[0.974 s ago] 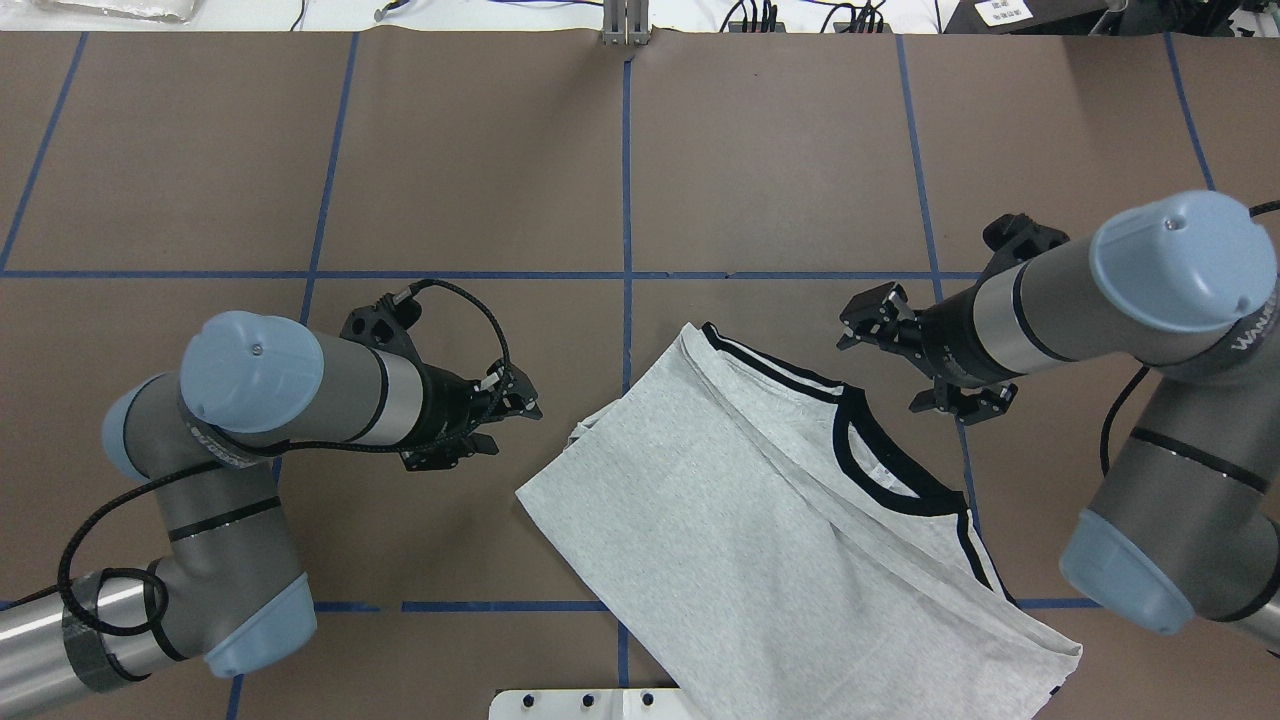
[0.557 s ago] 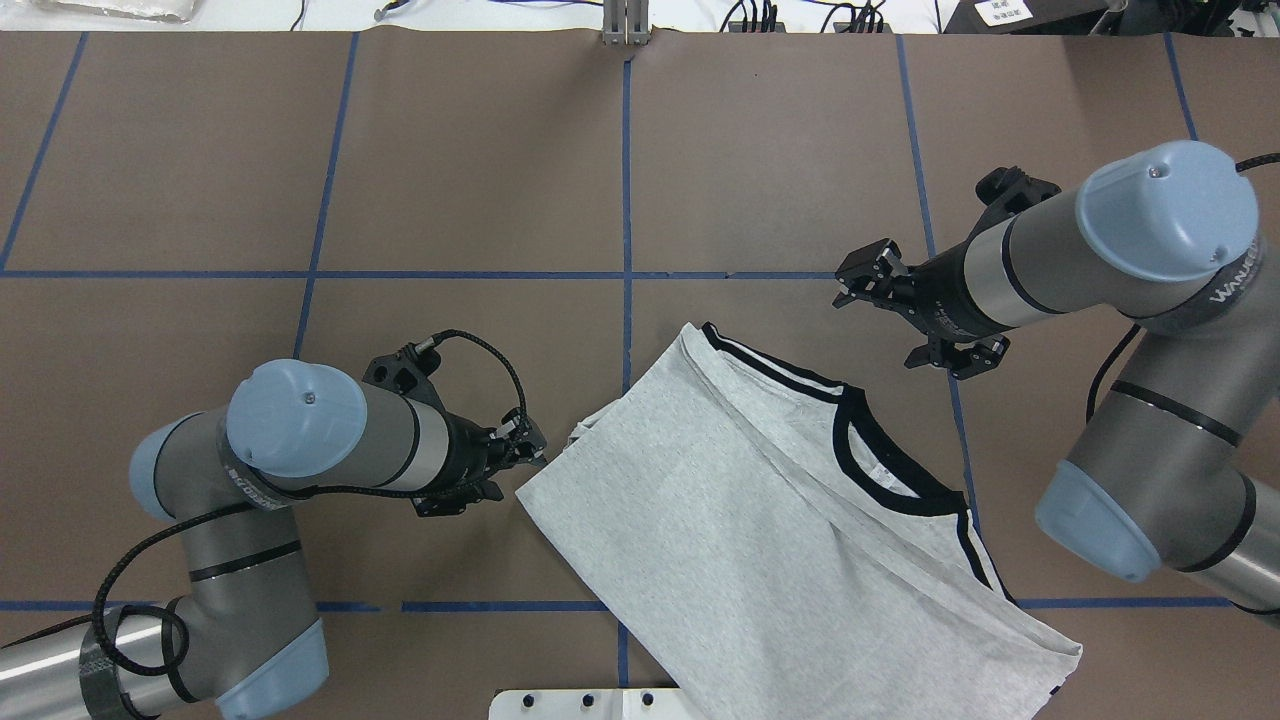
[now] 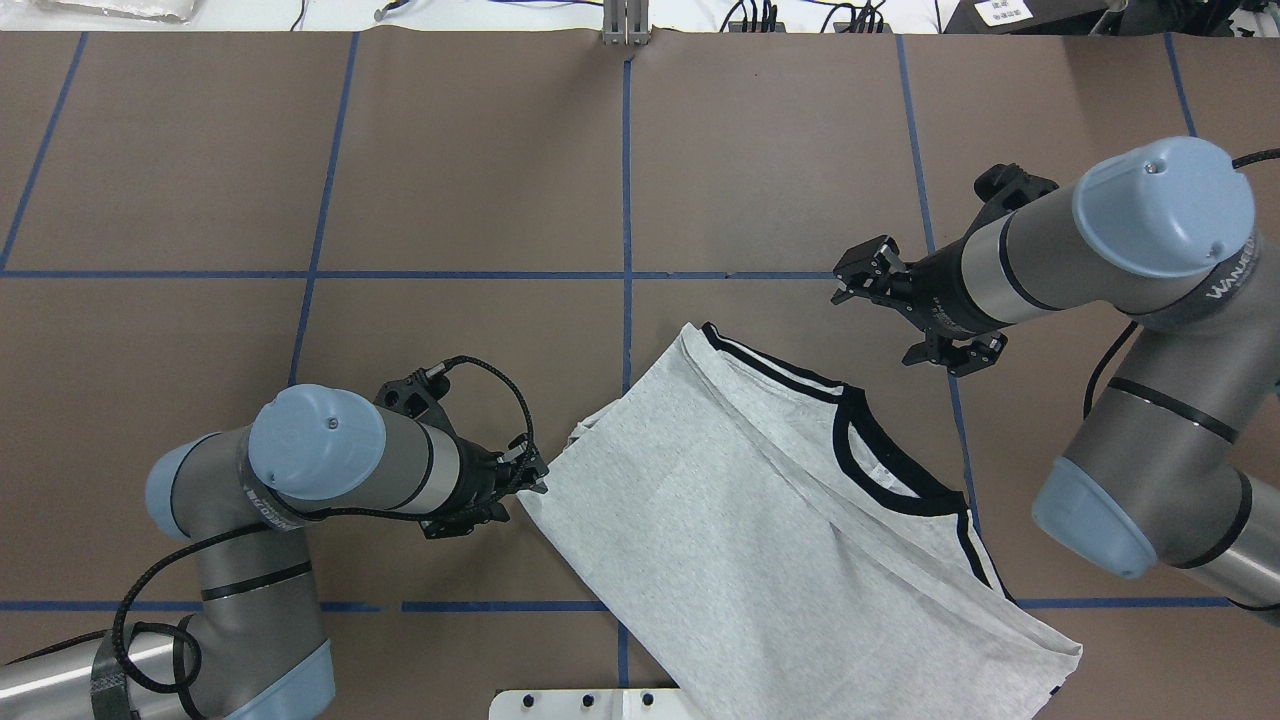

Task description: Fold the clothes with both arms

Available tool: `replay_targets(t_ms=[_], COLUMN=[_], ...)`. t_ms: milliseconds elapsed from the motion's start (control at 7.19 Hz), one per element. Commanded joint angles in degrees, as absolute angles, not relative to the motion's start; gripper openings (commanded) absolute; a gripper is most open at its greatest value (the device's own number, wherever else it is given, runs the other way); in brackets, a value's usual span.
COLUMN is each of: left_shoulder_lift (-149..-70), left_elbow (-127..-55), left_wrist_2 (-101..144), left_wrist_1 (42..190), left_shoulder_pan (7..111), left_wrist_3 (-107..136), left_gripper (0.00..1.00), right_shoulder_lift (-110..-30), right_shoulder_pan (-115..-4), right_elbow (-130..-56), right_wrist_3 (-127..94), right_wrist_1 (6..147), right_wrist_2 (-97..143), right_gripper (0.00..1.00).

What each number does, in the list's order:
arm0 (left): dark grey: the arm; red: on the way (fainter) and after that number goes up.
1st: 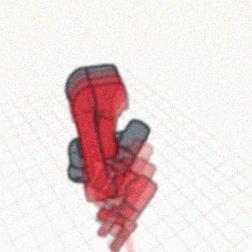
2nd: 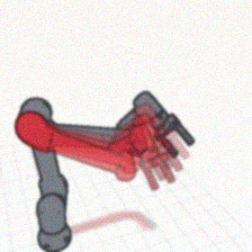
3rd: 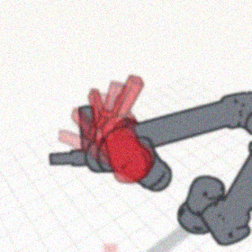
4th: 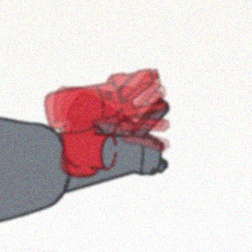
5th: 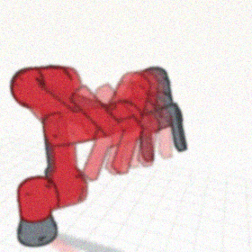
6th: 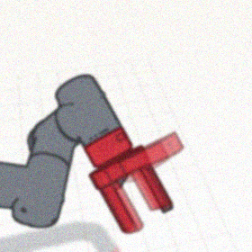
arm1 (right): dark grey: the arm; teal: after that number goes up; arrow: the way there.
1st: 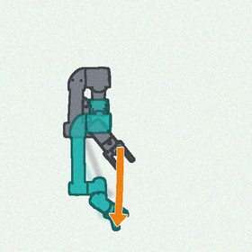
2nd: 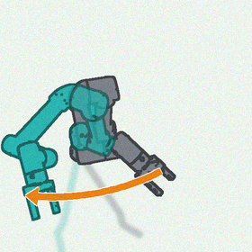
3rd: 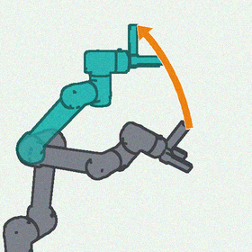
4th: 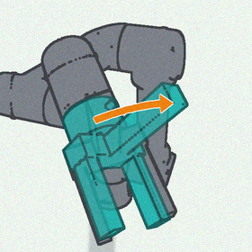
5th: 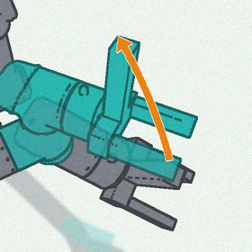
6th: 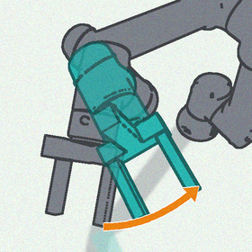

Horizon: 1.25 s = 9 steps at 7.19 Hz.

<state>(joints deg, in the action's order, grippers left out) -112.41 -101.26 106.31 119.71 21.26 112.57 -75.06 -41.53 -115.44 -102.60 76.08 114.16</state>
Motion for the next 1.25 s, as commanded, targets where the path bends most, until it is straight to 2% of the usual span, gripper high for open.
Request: replay_targets(t_ms=[0,139,278,417,835,1113], left_shoulder_lift=[-113.20,-113.38,-113.47,-113.47,-113.55,-117.48], left_elbow=[-99.50,-99.41,-99.32,-99.32,-98.88,-93.38], left_wrist_2=[105.12,105.12,105.12,105.03,103.19,100.38], left_wrist_1=[119.71,119.71,119.71,119.71,119.01,119.79], left_shoulder_pan=[21.09,21.09,21.09,21.27,25.99,34.32], left_wrist_3=[112.15,112.32,112.32,111.98,103.58,89.98], left_gripper=[0.54,0.45,0.13,0.00,0.00,0.00], right_shoulder_lift=[-75.06,-75.06,-75.15,-75.15,-75.06,-75.06], right_shoulder_pan=[-41.48,-41.48,-41.48,-41.31,-41.31,-41.31], right_elbow=[-115.49,-115.40,-115.31,-115.31,-115.31,-115.31], right_wrist_3=[-102.66,-102.66,-102.57,-102.66,-102.66,-102.74], right_wrist_1=[76.11,76.11,76.11,76.11,76.11,76.11], right_wrist_2=[114.26,114.17,114.17,114.17,114.17,114.08], right_gripper=[1.00,1.00,1.00,1.00,1.00,1.00])
